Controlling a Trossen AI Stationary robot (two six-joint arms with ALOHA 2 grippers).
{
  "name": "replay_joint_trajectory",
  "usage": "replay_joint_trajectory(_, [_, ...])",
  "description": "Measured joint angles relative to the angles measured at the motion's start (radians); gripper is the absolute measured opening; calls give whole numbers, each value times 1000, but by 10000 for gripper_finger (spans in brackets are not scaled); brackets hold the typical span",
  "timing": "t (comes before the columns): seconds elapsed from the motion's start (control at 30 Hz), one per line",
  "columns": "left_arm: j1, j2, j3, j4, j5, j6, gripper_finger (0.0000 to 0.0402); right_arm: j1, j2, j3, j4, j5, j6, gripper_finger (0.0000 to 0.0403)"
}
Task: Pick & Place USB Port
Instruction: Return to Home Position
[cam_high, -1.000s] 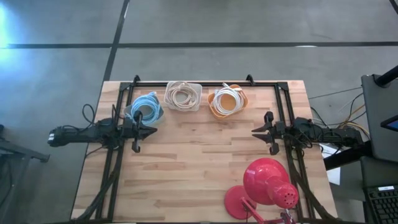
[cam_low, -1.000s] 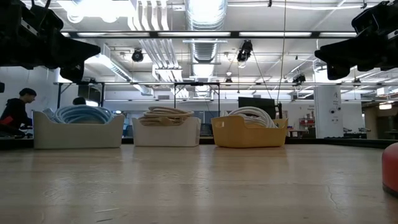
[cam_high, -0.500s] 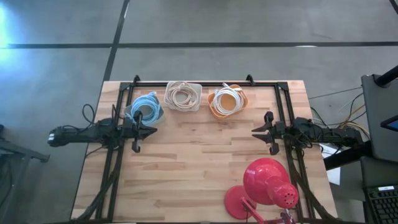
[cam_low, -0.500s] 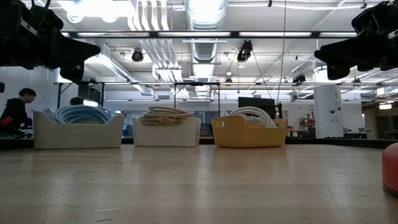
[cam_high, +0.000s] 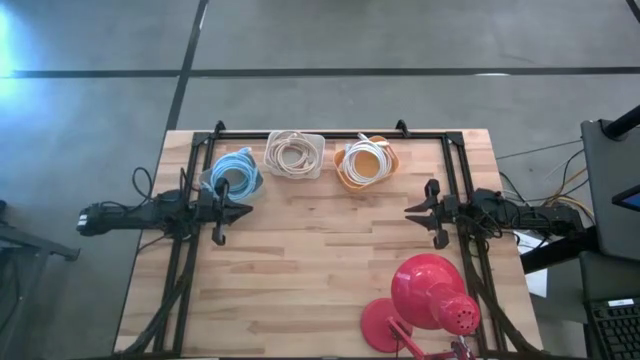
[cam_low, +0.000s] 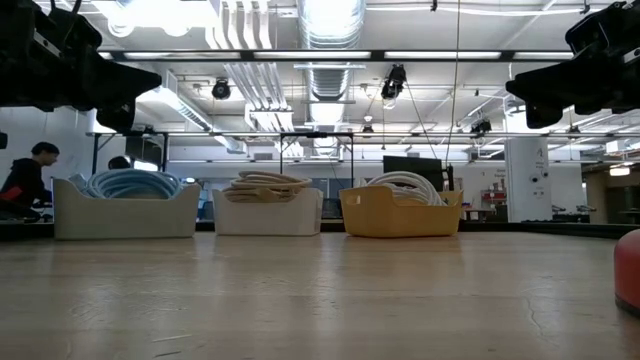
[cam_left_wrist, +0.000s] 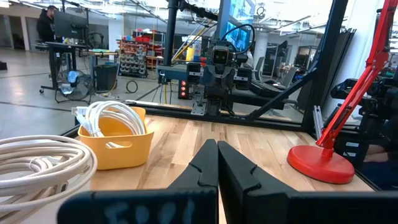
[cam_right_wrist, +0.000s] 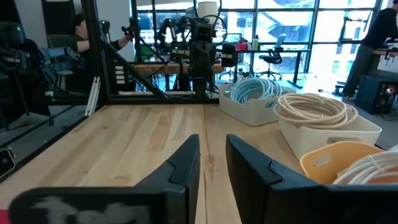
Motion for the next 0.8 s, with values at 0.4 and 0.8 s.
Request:
replay_joint_trajectory(0.4, [0,0,0,0,0,0,0,0,0,0,0,0,0,79])
replay_joint_trajectory(0.8, [0,0,0,0,0,0,0,0,0,0,0,0,1,90])
